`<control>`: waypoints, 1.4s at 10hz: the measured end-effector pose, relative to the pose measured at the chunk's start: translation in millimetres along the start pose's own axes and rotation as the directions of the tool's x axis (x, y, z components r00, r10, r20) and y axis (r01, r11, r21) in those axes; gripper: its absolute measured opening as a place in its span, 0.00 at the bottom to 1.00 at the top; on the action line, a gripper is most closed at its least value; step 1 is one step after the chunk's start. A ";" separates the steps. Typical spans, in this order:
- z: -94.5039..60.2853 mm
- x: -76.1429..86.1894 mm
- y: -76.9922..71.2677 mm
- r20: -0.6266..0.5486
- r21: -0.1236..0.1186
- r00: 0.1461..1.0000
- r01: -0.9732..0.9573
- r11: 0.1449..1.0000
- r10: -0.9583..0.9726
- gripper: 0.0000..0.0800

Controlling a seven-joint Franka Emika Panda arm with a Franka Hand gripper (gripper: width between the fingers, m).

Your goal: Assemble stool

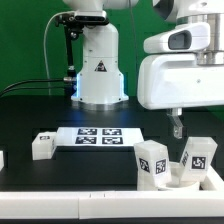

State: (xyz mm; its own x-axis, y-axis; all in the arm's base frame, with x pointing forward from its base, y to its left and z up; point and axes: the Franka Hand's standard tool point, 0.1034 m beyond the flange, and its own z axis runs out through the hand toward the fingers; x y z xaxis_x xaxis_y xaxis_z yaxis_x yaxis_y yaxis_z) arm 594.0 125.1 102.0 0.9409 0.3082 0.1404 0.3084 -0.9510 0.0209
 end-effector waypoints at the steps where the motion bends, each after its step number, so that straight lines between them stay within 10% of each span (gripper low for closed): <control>1: -0.4 0.4 -1.0 0.010 -0.019 0.982 0.189 0.982 -0.189 0.81; 4: 5.1 -4.6 -1.4 0.115 0.048 0.813 0.569 0.821 -0.570 0.81; 13: 34.0 -10.3 5.0 0.177 0.056 0.595 0.789 0.612 -0.784 0.81; 14: 34.3 -10.7 5.6 0.179 0.053 0.611 0.777 0.628 -0.771 0.67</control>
Offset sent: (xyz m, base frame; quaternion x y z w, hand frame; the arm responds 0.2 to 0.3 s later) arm 0.0022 0.0237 -0.0158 0.1101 -0.1093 -0.3787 0.9124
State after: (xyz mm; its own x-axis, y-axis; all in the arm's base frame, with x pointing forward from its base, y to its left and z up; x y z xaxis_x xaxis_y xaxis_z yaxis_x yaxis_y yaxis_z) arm 590.5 117.3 66.6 0.3623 0.9258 -0.1077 0.9317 -0.3565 0.0699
